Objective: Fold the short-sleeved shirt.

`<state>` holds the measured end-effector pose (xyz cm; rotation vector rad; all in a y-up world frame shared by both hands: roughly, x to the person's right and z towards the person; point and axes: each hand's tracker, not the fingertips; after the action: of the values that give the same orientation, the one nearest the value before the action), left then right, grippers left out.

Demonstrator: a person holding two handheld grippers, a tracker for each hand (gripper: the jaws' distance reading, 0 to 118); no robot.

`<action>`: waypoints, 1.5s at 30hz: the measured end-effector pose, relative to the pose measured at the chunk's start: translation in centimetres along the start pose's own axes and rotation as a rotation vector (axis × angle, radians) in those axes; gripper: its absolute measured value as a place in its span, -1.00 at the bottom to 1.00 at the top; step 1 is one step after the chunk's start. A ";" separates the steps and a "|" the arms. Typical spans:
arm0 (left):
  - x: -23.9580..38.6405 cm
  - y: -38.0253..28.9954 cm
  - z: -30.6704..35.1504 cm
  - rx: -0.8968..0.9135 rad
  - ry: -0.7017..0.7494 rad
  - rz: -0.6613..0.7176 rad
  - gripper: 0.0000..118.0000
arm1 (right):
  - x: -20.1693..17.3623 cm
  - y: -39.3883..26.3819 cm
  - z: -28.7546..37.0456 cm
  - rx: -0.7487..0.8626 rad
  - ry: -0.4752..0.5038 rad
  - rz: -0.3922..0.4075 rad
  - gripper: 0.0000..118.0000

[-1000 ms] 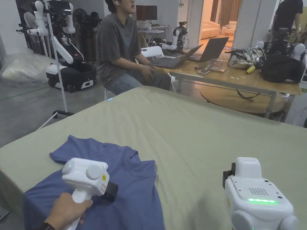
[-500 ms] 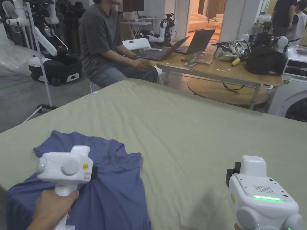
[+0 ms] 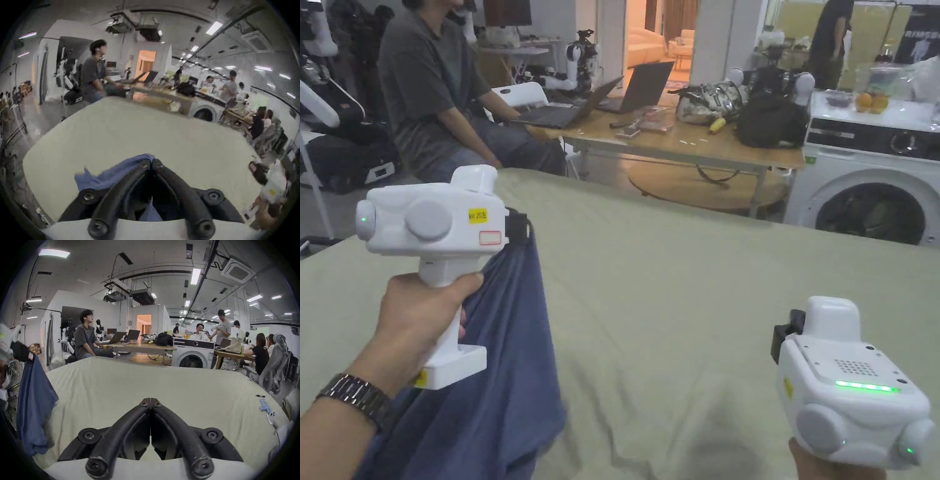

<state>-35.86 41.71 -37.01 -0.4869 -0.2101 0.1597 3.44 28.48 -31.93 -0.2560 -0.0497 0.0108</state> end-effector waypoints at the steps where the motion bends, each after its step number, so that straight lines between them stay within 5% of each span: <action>1: 1.9 0.8 -0.2 0.018 -0.036 -0.013 -1.00 | 0.8 0.2 0.4 0.006 -0.012 -0.003 -1.00; 9: 17.3 1.8 -4.2 -0.013 -0.328 -0.135 -1.00 | 8.1 0.9 4.0 0.039 -0.146 -0.026 -1.00; 18: 32.2 -5.1 -7.1 -0.135 -0.650 -0.273 -1.00 | 17.1 -0.1 9.2 0.046 -0.347 -0.082 -1.00; 30: 35.3 -17.4 -8.6 -0.344 -0.728 -0.307 -1.00 | 21.2 -3.5 10.8 -0.048 -0.423 -0.135 -1.00; 31: 35.1 -17.5 -8.5 -0.351 -0.725 -0.305 -0.95 | 21.0 -3.5 10.7 -0.053 -0.417 -0.135 -1.00; 33: 34.2 -17.2 -8.3 -0.365 -0.717 -0.287 -0.36 | 20.6 -3.4 10.6 -0.059 -0.399 -0.136 -1.00; 37: 30.8 -16.4 -5.9 -0.265 -0.658 -0.246 -0.07 | 19.0 -2.4 10.4 -0.047 -0.345 -0.118 -1.00; 42: 25.4 -16.0 -3.6 -0.119 -0.495 -0.183 -0.11 | 16.9 -1.2 9.7 -0.026 -0.284 -0.102 -1.00; 43: 24.4 -16.2 -3.3 -0.102 -0.470 -0.182 -0.29 | 16.5 -1.1 9.5 -0.024 -0.274 -0.102 -1.00; 44: 23.4 -16.4 -3.2 -0.096 -0.442 -0.180 -0.75 | 16.0 -1.0 9.3 -0.023 -0.264 -0.100 -1.00; 45: 22.4 -16.6 -3.2 -0.108 -0.403 -0.191 -1.00 | 15.5 -1.0 9.1 -0.022 -0.253 -0.098 -1.00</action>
<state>-11.76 30.36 -28.20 -0.5363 -0.6603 0.0585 18.51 30.10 -22.12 -0.2732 -0.3142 -0.0553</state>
